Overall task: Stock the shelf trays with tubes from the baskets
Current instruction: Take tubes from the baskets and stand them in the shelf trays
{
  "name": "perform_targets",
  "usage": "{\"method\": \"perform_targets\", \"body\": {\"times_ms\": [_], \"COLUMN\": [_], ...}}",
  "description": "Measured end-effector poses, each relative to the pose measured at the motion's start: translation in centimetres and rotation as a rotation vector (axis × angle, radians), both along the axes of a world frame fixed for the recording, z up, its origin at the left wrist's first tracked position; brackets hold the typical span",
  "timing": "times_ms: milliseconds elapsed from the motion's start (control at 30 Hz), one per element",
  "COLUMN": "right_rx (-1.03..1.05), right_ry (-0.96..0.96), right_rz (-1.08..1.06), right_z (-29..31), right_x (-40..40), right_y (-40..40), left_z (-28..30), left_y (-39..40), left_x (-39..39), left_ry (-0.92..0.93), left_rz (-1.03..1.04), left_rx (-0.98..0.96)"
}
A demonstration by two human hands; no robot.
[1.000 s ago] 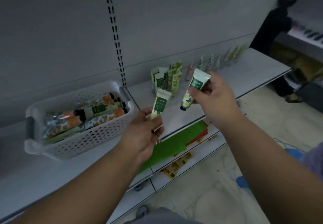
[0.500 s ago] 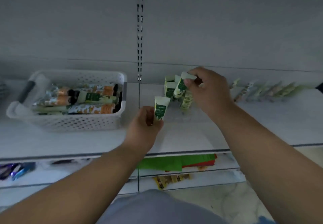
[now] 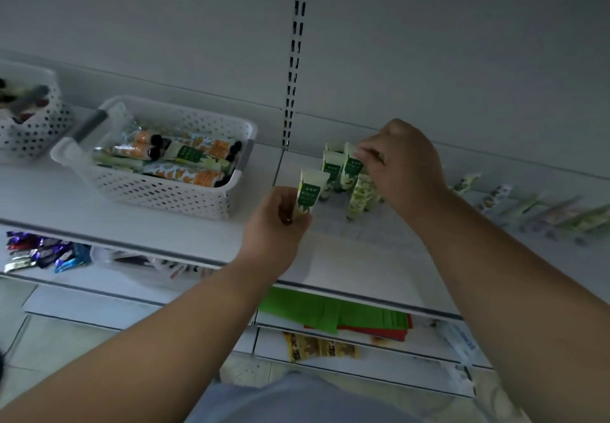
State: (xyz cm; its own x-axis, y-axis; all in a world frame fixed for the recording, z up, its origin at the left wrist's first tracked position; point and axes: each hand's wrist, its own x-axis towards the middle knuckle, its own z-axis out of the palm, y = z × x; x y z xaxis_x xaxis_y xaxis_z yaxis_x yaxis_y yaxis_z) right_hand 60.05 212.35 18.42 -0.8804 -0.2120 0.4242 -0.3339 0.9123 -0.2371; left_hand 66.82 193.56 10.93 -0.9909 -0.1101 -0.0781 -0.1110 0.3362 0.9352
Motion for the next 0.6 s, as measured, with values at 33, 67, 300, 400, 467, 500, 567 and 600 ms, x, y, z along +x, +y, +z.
{"method": "perform_targets", "body": {"times_ms": [33, 67, 300, 400, 467, 500, 567, 600], "right_rx": [0.017, 0.039, -0.099, -0.073, -0.059, -0.065, -0.035, 0.001], "right_ry": [-0.021, -0.043, -0.065, -0.253, -0.284, -0.271, -0.222, -0.199], "right_rz": [0.010, 0.016, 0.105, 0.238, 0.217, 0.188, 0.129, 0.107], "right_z": [-0.2, -0.4, 0.4, 0.7, 0.8, 1.0, 1.4, 1.5], "right_x": [-0.1, -0.2, 0.9, 1.8, 1.7, 1.5, 0.9, 0.6], "right_y": [0.1, 0.2, -0.6, -1.6, -1.7, -1.5, -1.1, -1.1], "left_z": [0.0, -0.1, -0.3, -0.3, -0.5, -0.8, -2.0, -2.6], "left_y": [0.2, 0.3, 1.1, 1.7, 1.6, 1.4, 0.5, 0.0], "left_x": [-0.1, -0.1, -1.1, -1.5, -1.6, -1.7, -2.0, -2.2], "left_ry": [0.006, 0.009, 0.002, 0.080, 0.146, 0.175, 0.218, 0.225], "left_rz": [0.001, -0.001, -0.027, -0.081, -0.116, -0.124, -0.129, -0.144], "left_rx": [0.000, -0.001, -0.047, -0.021, -0.038, -0.070, -0.264, -0.399]}}
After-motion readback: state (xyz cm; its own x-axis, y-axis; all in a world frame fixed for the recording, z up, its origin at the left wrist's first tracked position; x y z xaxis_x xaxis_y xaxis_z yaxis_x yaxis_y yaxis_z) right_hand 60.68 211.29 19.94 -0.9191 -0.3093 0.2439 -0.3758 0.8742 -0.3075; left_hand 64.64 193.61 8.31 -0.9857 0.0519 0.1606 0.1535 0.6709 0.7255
